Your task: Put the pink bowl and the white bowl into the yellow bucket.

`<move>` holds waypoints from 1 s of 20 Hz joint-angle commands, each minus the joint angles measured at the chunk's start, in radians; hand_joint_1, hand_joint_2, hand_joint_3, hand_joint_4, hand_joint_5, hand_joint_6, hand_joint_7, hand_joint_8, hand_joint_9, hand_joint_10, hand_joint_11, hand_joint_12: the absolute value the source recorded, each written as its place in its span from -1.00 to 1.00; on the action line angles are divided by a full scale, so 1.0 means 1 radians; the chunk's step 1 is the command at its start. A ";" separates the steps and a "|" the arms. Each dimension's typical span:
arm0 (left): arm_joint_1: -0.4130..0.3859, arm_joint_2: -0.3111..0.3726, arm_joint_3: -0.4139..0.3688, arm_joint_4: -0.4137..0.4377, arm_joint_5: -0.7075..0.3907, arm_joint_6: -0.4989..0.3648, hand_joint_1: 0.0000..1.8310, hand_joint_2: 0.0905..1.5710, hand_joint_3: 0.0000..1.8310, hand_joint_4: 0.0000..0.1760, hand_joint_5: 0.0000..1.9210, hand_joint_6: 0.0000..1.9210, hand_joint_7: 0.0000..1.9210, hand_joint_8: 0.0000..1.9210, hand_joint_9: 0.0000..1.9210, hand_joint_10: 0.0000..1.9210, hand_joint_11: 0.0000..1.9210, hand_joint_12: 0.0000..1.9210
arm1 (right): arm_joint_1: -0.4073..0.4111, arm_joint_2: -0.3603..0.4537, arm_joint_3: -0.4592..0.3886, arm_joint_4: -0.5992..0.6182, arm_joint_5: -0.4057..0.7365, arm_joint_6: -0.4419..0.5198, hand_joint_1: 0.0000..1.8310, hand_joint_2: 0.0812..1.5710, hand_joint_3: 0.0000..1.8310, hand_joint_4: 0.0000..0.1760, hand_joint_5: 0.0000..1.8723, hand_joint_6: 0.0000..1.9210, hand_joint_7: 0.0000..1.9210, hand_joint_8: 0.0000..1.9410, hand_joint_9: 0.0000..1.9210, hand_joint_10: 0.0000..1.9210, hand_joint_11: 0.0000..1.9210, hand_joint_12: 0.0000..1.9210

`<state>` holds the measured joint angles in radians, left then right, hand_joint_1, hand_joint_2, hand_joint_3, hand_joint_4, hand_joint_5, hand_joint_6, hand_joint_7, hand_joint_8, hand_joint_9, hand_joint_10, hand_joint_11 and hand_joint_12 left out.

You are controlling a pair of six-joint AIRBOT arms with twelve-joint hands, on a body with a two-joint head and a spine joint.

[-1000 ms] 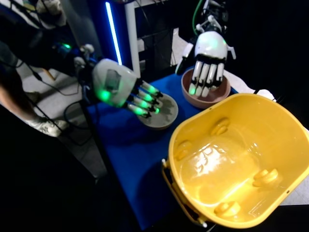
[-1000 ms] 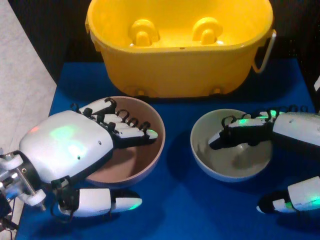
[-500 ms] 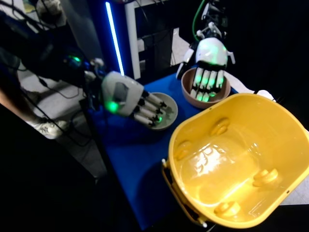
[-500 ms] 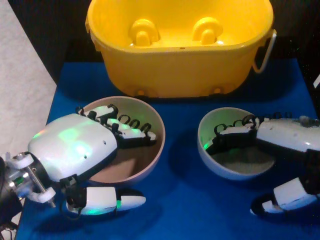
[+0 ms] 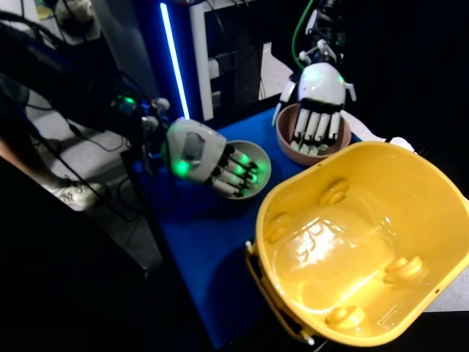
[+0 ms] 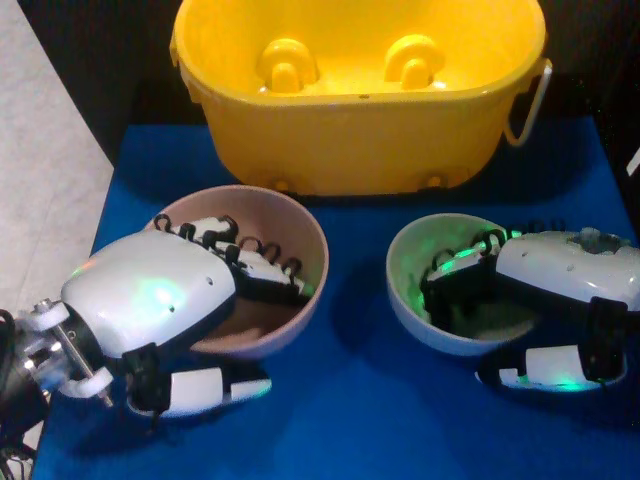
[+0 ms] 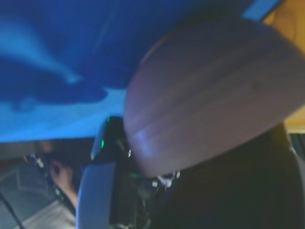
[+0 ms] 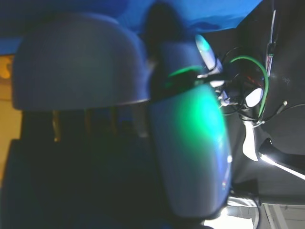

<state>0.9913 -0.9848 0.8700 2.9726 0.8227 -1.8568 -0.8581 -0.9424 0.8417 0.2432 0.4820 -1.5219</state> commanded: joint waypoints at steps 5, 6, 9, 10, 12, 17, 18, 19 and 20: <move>0.025 -0.004 0.042 0.039 0.159 -0.199 0.34 0.49 -1.00 -1.00 -0.16 0.07 -0.08 0.46 -0.27 0.58 -0.45 1.00 | -0.002 0.009 -0.019 -0.002 0.063 0.003 0.45 0.58 -1.00 -1.00 -0.19 0.41 -0.33 0.54 -0.36 0.64 -0.51 0.72; 0.025 -0.001 0.036 0.039 0.162 -0.199 0.34 0.52 -1.00 -1.00 -0.18 0.06 -0.13 0.57 -0.28 0.74 -0.40 1.00 | -0.002 0.013 -0.023 -0.002 0.066 0.003 0.45 0.58 -1.00 -1.00 -0.19 0.41 -0.33 0.55 -0.36 0.64 -0.50 0.72; 0.034 0.027 0.005 0.039 0.184 -0.199 0.32 0.55 -1.00 -1.00 -0.20 0.08 -0.19 0.66 -0.32 0.82 -0.42 1.00 | -0.001 0.034 -0.038 -0.003 0.075 0.003 0.45 0.59 -1.00 -1.00 -0.20 0.42 -0.36 0.59 -0.34 0.63 -0.46 0.71; 0.038 0.039 -0.008 0.039 0.186 -0.199 0.33 0.54 -1.00 -1.00 -0.18 0.06 -0.20 0.67 -0.33 0.86 -0.43 1.00 | 0.000 0.048 -0.051 -0.003 0.079 0.003 0.45 0.57 -1.00 -1.00 -0.19 0.40 -0.34 0.56 -0.32 0.60 -0.43 0.69; 0.046 0.060 -0.032 0.039 0.188 -0.199 0.32 0.55 -1.00 -1.00 -0.20 0.09 -0.21 0.68 -0.38 0.87 -0.48 1.00 | 0.002 0.072 -0.073 -0.003 0.082 0.003 0.46 0.55 -1.00 -1.00 -0.17 0.39 -0.30 0.48 -0.27 0.54 -0.37 0.64; 0.061 0.104 -0.081 0.039 0.198 -0.199 0.30 0.60 -1.00 -1.00 -0.26 0.17 -0.27 0.78 -0.46 0.95 -0.56 1.00 | 0.004 0.125 -0.137 -0.003 0.103 0.003 0.47 0.50 -1.00 -1.00 -0.14 0.36 -0.22 0.38 -0.20 0.44 -0.29 0.60; 0.063 0.114 -0.090 0.039 0.199 -0.199 0.31 0.60 -1.00 -1.00 -0.27 0.19 -0.26 0.77 -0.46 0.96 -0.56 1.00 | 0.004 0.132 -0.145 -0.003 0.110 0.003 0.48 0.50 -1.00 -1.00 -0.13 0.34 -0.21 0.37 -0.19 0.43 -0.28 0.60; 0.064 0.125 -0.100 0.039 0.202 -0.199 0.31 0.60 -1.00 -1.00 -0.27 0.20 -0.25 0.76 -0.47 0.94 -0.57 1.00 | 0.003 0.140 -0.153 -0.003 0.115 0.003 0.48 0.50 -1.00 -1.00 -0.13 0.32 -0.23 0.40 -0.19 0.45 -0.28 0.61; 0.067 0.137 -0.111 0.039 0.207 -0.199 0.30 0.61 -1.00 -1.00 -0.28 0.22 -0.28 0.80 -0.47 0.96 -0.56 1.00 | 0.003 0.147 -0.160 -0.003 0.120 0.003 0.48 0.50 -1.00 -1.00 -0.15 0.33 -0.23 0.42 -0.19 0.46 -0.27 0.64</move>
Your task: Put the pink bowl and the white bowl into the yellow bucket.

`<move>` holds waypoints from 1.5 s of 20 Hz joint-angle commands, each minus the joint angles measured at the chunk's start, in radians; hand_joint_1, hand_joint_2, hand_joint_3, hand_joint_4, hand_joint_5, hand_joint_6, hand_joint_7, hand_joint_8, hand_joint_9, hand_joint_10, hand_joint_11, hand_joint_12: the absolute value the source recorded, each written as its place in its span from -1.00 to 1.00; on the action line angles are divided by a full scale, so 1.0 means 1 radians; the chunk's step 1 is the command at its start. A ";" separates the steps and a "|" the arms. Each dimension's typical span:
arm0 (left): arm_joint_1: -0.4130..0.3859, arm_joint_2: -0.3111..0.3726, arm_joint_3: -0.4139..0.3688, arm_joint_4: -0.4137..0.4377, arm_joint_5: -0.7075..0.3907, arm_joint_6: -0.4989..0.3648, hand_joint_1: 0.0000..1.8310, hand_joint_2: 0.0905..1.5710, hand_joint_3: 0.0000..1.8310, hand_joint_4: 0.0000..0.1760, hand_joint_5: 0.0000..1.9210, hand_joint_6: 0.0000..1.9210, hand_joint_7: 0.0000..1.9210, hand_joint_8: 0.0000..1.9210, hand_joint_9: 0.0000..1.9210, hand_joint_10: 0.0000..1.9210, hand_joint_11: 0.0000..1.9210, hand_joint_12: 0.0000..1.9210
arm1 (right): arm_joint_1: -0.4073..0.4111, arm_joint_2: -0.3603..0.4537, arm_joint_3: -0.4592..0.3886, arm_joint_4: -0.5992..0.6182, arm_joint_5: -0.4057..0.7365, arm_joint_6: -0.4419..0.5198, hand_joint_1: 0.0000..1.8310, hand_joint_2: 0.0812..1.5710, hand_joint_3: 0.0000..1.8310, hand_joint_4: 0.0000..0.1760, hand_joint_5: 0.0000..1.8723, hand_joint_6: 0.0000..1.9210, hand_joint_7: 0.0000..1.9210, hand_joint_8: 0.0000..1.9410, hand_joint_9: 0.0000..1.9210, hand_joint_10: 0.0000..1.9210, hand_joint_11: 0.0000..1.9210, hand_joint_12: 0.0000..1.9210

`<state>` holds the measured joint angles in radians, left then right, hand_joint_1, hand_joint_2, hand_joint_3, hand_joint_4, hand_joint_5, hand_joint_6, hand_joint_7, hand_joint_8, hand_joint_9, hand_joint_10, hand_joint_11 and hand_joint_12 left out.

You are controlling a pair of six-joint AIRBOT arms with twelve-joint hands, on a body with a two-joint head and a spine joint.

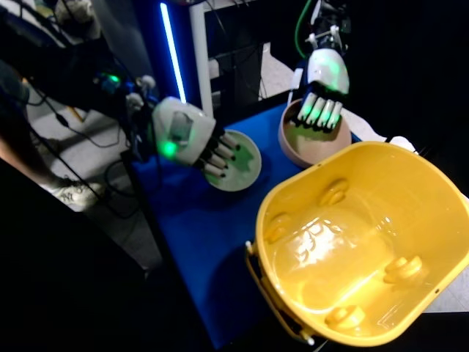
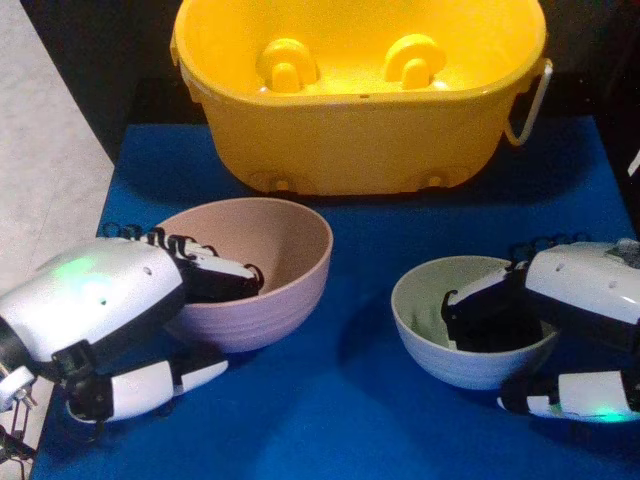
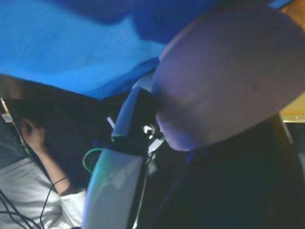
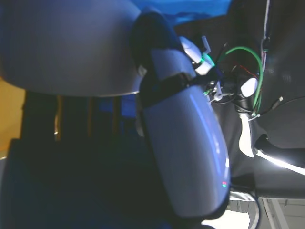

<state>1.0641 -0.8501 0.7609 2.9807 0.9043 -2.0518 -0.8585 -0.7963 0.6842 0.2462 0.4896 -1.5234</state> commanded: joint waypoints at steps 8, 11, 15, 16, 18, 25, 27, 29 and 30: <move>0.002 0.101 -0.050 0.031 0.219 -0.004 0.41 0.61 -0.99 -1.00 -0.28 0.18 -0.30 0.72 -0.40 0.84 -0.57 1.00 | 0.032 0.041 -0.034 -0.018 0.162 0.005 0.60 0.48 -1.00 -1.00 -0.15 0.19 -0.19 0.43 -0.19 0.41 -0.23 0.72; 0.004 0.134 -0.060 0.031 0.236 -0.004 0.45 0.60 -1.00 -1.00 -0.24 0.13 -0.30 0.70 -0.40 0.85 -0.57 1.00 | 0.052 0.044 -0.036 -0.032 0.162 0.005 0.62 0.52 -0.98 -1.00 -0.30 0.44 -0.28 0.47 -0.28 0.42 -0.35 0.79; 0.004 0.174 -0.076 0.031 0.256 -0.004 0.45 0.59 -1.00 -1.00 -0.25 0.16 -0.28 0.65 -0.38 0.77 -0.55 0.94 | 0.078 0.053 -0.040 -0.046 0.162 0.005 0.63 0.45 -1.00 -1.00 -0.14 0.29 -0.16 0.29 -0.14 0.27 -0.22 0.68; 0.006 0.182 -0.079 0.031 0.262 -0.003 0.45 0.59 -1.00 -1.00 -0.25 0.17 -0.27 0.63 -0.39 0.76 -0.55 0.93 | 0.082 0.056 -0.040 -0.047 0.162 0.005 0.63 0.45 -1.00 -1.00 -0.13 0.28 -0.17 0.27 -0.12 0.26 -0.20 0.66; 0.012 0.192 -0.083 0.031 0.272 -0.003 0.46 0.55 -1.00 -1.00 -0.18 0.05 -0.21 0.56 -0.33 0.73 -0.53 0.92 | 0.086 0.058 -0.039 -0.047 0.162 0.005 0.63 0.45 -1.00 -1.00 -0.12 0.30 -0.18 0.27 -0.13 0.27 -0.22 0.67; 0.032 0.265 -0.093 0.031 0.335 -0.004 0.47 0.52 -1.00 -1.00 -0.17 0.13 -0.16 0.47 -0.32 0.61 -0.58 0.77 | 0.133 0.081 -0.038 -0.068 0.162 0.005 0.48 0.47 -1.00 -1.00 -0.12 0.36 -0.17 0.26 -0.13 0.37 -0.22 0.65; 0.033 0.286 -0.094 0.031 0.345 -0.003 0.38 0.47 -1.00 -1.00 -0.06 -0.04 -0.12 0.49 -0.30 0.50 -0.52 0.79 | 0.144 0.089 -0.038 -0.071 0.161 0.005 0.62 0.46 -1.00 -1.00 -0.16 0.33 -0.23 0.30 -0.14 0.33 -0.23 0.71; 0.033 0.312 -0.095 0.031 0.351 -0.003 0.35 0.46 -1.00 -1.00 -0.04 -0.08 -0.12 0.53 -0.23 0.57 -0.45 0.84 | 0.162 0.099 -0.038 -0.079 0.160 0.005 0.49 0.47 -1.00 -1.00 -0.13 0.31 -0.19 0.31 -0.10 0.40 -0.18 0.68; 0.033 0.319 -0.095 0.031 0.357 -0.003 0.34 0.49 -1.00 -1.00 -0.08 -0.02 -0.15 0.58 -0.26 0.61 -0.48 0.87 | 0.170 0.103 -0.036 -0.081 0.160 0.005 0.49 0.47 -1.00 -1.00 -0.14 0.32 -0.19 0.31 -0.09 0.39 -0.16 0.68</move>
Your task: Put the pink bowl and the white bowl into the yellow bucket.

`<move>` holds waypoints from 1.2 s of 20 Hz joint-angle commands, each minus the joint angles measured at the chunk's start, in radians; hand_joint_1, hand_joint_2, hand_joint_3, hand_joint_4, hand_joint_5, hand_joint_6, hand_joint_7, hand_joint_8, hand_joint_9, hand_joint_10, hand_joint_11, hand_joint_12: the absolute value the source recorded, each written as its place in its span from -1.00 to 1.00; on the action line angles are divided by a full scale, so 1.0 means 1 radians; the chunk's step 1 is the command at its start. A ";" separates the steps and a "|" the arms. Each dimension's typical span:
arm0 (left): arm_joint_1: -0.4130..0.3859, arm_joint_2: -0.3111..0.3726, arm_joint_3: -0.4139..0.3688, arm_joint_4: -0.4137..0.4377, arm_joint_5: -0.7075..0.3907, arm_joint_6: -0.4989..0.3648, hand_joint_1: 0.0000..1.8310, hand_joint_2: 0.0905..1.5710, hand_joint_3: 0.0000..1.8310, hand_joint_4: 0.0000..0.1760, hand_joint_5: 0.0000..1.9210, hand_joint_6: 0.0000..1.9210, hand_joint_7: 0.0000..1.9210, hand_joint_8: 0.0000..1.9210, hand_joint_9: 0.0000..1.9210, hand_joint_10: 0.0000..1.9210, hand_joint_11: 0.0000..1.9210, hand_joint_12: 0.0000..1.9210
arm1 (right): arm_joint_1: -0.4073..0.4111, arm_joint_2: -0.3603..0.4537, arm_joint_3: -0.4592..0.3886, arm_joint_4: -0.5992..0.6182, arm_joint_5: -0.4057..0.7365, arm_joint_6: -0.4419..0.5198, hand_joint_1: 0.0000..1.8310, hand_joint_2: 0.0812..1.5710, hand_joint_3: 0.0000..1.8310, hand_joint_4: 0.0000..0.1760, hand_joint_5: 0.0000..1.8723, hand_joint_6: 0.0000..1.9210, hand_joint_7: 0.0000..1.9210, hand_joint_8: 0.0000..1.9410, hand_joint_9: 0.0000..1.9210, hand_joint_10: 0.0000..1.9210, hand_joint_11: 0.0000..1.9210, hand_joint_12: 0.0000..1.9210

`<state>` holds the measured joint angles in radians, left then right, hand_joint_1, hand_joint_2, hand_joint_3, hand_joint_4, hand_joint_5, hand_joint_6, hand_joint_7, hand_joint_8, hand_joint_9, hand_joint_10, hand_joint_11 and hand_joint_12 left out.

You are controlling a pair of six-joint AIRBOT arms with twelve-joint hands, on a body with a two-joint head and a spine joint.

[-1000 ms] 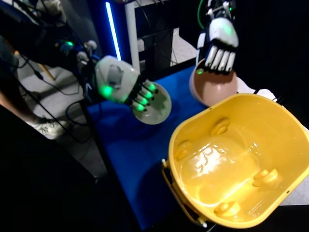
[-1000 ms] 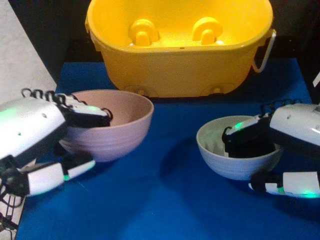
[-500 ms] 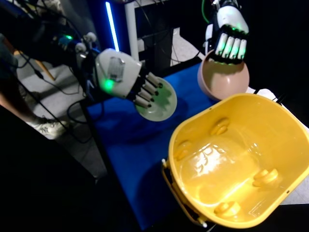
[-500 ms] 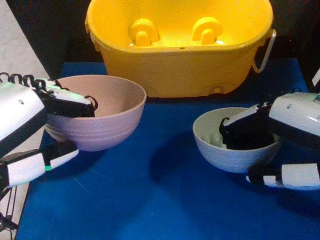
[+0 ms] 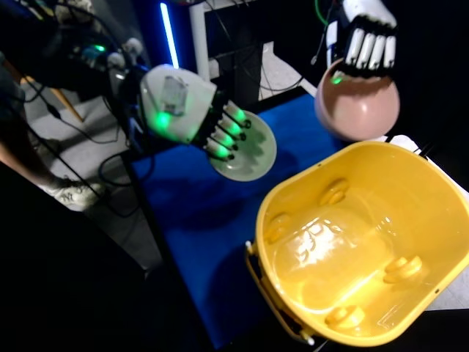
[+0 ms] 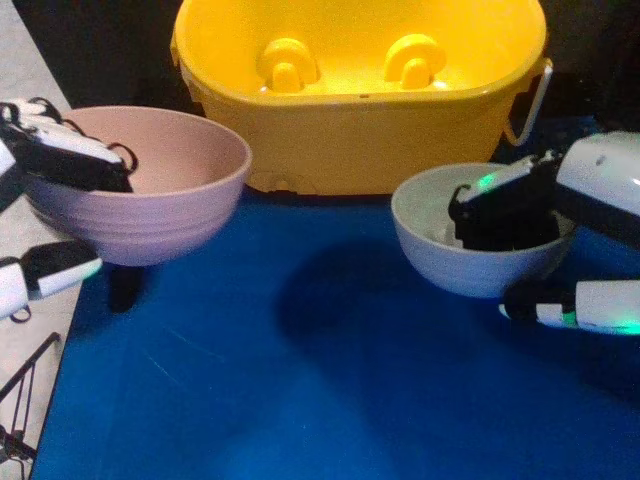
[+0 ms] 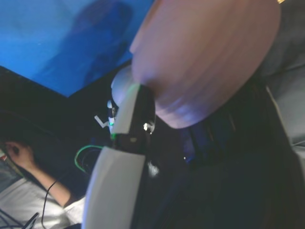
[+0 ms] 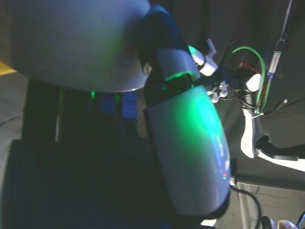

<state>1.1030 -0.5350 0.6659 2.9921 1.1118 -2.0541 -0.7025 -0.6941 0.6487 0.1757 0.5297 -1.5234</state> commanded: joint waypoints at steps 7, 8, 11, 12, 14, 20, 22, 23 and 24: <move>-0.008 0.039 0.016 0.020 0.163 0.008 0.33 0.51 -1.00 -1.00 -0.13 0.06 -0.16 0.58 -0.30 0.67 -0.54 0.95 | 0.128 -0.020 0.042 -0.057 0.059 0.005 0.49 0.47 -1.00 -1.00 -0.15 0.34 -0.20 0.26 -0.05 0.36 -0.11 0.63; -0.011 0.039 0.023 0.020 0.163 0.008 0.45 0.50 -1.00 -1.00 -0.12 0.00 -0.14 0.46 -0.26 0.67 -0.55 0.91 | 0.153 -0.028 0.052 -0.072 0.047 0.005 0.47 0.49 -0.99 -1.00 -0.14 0.39 -0.25 0.27 -0.11 0.42 -0.20 0.67; -0.034 0.038 0.047 0.020 0.163 0.009 0.48 0.51 -1.00 -1.00 -0.11 -0.06 -0.17 0.48 -0.28 0.73 -0.53 0.98 | 0.213 -0.051 0.082 -0.101 0.005 0.005 0.58 0.53 -1.00 -1.00 -0.26 0.49 -0.34 0.34 -0.20 0.43 -0.37 0.79; -0.043 0.037 0.054 0.020 0.163 0.009 0.37 0.49 -1.00 -1.00 -0.07 -0.08 -0.16 0.58 -0.27 0.81 -0.47 1.00 | 0.222 -0.058 0.092 -0.103 0.002 0.005 0.60 0.55 -1.00 -1.00 -0.31 0.52 -0.38 0.37 -0.21 0.43 -0.38 0.82; -0.060 0.033 0.064 0.020 0.162 0.009 0.46 0.52 -1.00 -1.00 -0.10 -0.06 -0.19 0.57 -0.33 0.74 -0.53 0.99 | 0.230 -0.063 0.101 -0.110 0.001 0.005 0.60 0.56 -1.00 -1.00 -0.31 0.53 -0.41 0.38 -0.23 0.43 -0.39 0.84; -0.211 -0.004 0.096 0.020 0.049 0.077 0.48 0.50 -1.00 -1.00 -0.15 0.00 -0.18 0.43 -0.24 0.64 -0.37 0.78 | 0.273 -0.091 0.143 -0.130 -0.009 0.005 0.60 0.55 -1.00 -1.00 -0.30 0.57 -0.34 0.34 -0.20 0.35 -0.46 0.84; -0.332 -0.044 0.095 0.020 -0.040 0.207 0.46 0.57 -1.00 -1.00 -0.20 -0.03 -0.28 0.66 -0.30 0.84 -0.18 1.00 | 0.288 -0.090 0.156 -0.139 -0.025 0.005 0.61 0.55 -1.00 -1.00 -0.32 0.57 -0.34 0.36 -0.17 0.34 -0.44 0.82; -0.365 -0.059 0.094 0.020 -0.062 0.256 0.33 0.57 -1.00 -1.00 -0.19 0.05 -0.27 0.78 -0.19 0.99 -0.07 1.00 | 0.290 -0.088 0.160 -0.139 -0.027 0.005 0.61 0.54 -1.00 -1.00 -0.32 0.57 -0.34 0.35 -0.16 0.34 -0.44 0.82; -0.413 -0.086 0.093 0.020 -0.097 0.331 0.33 0.53 -1.00 -1.00 -0.20 0.32 -0.19 0.48 -0.09 1.00 0.07 1.00 | 0.292 -0.086 0.166 -0.139 -0.027 0.005 0.61 0.54 -1.00 -1.00 -0.32 0.57 -0.33 0.33 -0.17 0.35 -0.44 0.82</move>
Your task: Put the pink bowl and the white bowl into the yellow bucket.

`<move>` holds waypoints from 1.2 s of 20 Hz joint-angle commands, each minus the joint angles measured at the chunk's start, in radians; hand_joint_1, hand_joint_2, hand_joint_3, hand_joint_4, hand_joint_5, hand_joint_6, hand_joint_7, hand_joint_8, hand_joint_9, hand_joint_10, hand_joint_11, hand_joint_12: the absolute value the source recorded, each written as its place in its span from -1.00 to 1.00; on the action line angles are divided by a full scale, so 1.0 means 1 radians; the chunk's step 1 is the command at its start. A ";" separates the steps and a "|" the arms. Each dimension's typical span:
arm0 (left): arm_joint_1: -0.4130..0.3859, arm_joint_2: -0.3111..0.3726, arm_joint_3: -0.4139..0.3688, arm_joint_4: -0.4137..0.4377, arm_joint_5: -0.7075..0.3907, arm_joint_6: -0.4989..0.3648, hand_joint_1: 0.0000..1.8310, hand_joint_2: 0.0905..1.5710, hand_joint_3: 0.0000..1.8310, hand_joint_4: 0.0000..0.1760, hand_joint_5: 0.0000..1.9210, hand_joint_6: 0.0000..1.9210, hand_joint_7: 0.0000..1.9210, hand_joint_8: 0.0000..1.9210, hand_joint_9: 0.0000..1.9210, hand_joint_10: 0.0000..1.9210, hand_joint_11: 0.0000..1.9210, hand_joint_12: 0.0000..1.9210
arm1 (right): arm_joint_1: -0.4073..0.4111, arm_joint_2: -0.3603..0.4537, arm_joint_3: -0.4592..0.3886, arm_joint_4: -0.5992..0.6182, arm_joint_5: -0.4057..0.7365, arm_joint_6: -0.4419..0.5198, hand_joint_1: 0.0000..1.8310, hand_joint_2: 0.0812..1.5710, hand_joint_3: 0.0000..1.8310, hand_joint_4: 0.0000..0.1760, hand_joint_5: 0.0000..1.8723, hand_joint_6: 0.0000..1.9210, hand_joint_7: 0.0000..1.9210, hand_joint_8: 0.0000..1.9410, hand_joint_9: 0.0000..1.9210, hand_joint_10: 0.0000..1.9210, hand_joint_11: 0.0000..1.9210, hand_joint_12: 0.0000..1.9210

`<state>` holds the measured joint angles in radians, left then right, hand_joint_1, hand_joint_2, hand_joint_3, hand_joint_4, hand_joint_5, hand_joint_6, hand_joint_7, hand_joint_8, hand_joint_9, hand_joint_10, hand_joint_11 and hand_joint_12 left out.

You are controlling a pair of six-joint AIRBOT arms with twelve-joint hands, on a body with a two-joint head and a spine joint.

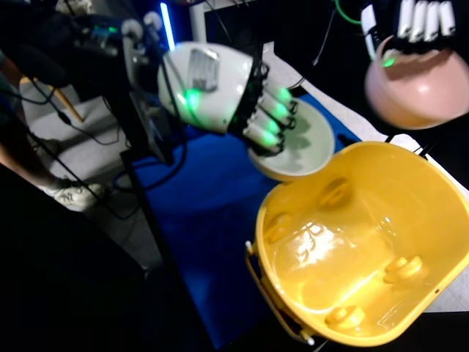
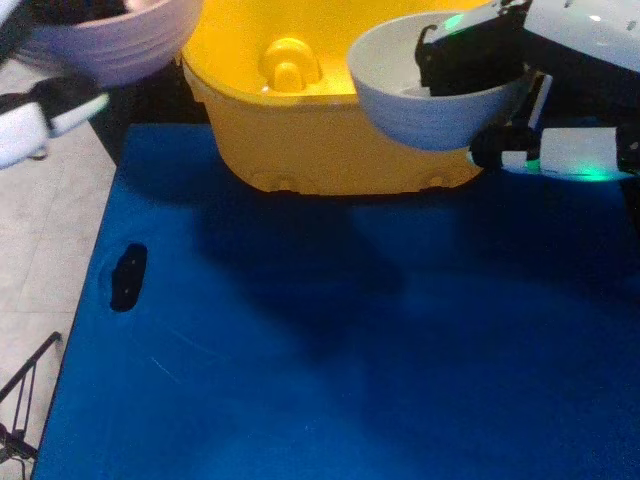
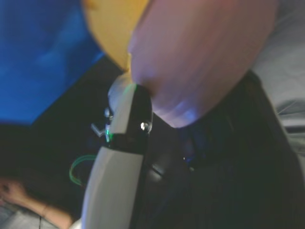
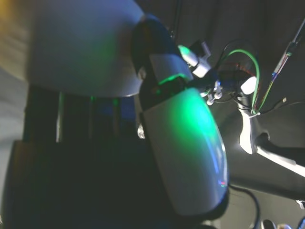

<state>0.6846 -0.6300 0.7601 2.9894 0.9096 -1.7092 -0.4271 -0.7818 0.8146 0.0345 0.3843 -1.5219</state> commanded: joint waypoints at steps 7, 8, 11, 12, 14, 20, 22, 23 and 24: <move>-0.137 -0.086 -0.002 0.023 0.018 0.219 0.33 0.53 -1.00 -1.00 -0.10 -0.02 -0.24 0.74 -0.02 0.94 0.08 1.00 | 0.057 -0.002 0.035 0.002 0.104 0.003 0.48 0.47 -1.00 -1.00 -0.08 0.29 -0.15 0.28 -0.21 0.44 -0.44 0.78; -0.150 -0.097 -0.002 0.023 0.013 0.246 0.35 0.51 -1.00 -1.00 -0.09 -0.05 -0.19 0.67 0.00 0.82 0.04 0.99 | 0.062 -0.011 0.045 0.002 0.098 0.003 0.48 0.47 -1.00 -1.00 -0.08 0.29 -0.16 0.30 -0.21 0.45 -0.44 0.80; -0.168 -0.108 -0.002 0.023 0.006 0.288 0.48 0.51 -1.00 -1.00 -0.12 -0.13 -0.25 0.57 -0.14 0.69 -0.02 0.96 | 0.064 -0.031 0.065 0.002 0.089 0.004 0.48 0.47 -1.00 -1.00 -0.09 0.32 -0.16 0.27 -0.18 0.42 -0.36 0.75; -0.173 -0.109 -0.001 0.023 0.006 0.292 0.48 0.52 -0.99 -1.00 -0.15 -0.09 -0.28 0.61 -0.16 0.74 0.04 0.99 | 0.064 -0.037 0.071 0.003 0.083 0.004 0.48 0.46 -1.00 -1.00 -0.07 0.30 -0.14 0.23 -0.15 0.38 -0.35 0.72; -0.192 -0.123 0.002 0.023 0.005 0.319 0.48 0.52 -1.00 -1.00 -0.16 -0.08 -0.28 0.61 -0.14 0.72 0.05 0.98 | 0.064 -0.055 0.088 0.003 0.072 0.004 0.49 0.44 -1.00 -1.00 -0.07 0.30 -0.13 0.22 -0.12 0.33 -0.33 0.68; -0.249 -0.157 0.006 0.023 -0.016 0.391 0.33 0.53 -1.00 -1.00 -0.20 0.35 -0.19 0.49 0.23 1.00 0.33 1.00 | 0.076 -0.081 0.121 0.003 0.068 0.004 0.49 0.46 -1.00 -1.00 -0.08 0.31 -0.17 0.27 -0.14 0.37 -0.34 0.70; -0.253 -0.175 0.014 0.023 -0.021 0.415 0.33 0.53 -1.00 -1.00 -0.20 0.36 -0.18 0.47 0.23 1.00 0.34 1.00 | 0.090 -0.094 0.139 0.003 0.064 0.004 0.48 0.47 -1.00 -1.00 -0.09 0.35 -0.18 0.28 -0.17 0.39 -0.39 0.72; -0.259 -0.189 0.022 0.023 -0.027 0.421 0.33 0.54 -1.00 -1.00 -0.22 0.16 -0.17 0.63 0.19 0.87 0.26 0.99 | 0.105 -0.096 0.145 -0.005 0.060 0.004 0.48 0.48 -1.00 -1.00 -0.11 0.40 -0.18 0.25 -0.19 0.41 -0.41 0.72; -0.269 -0.200 0.029 0.023 -0.037 0.422 0.34 0.54 -1.00 -1.00 -0.22 0.12 -0.15 0.63 0.19 0.81 0.26 0.97 | 0.121 -0.095 0.147 -0.016 0.053 0.004 0.48 0.48 -1.00 -1.00 -0.12 0.41 -0.17 0.23 -0.17 0.39 -0.39 0.71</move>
<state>0.4324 -0.8333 0.7898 2.9791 0.7460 -1.3018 -0.3183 -0.8772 0.9588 0.0124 0.3077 -1.5215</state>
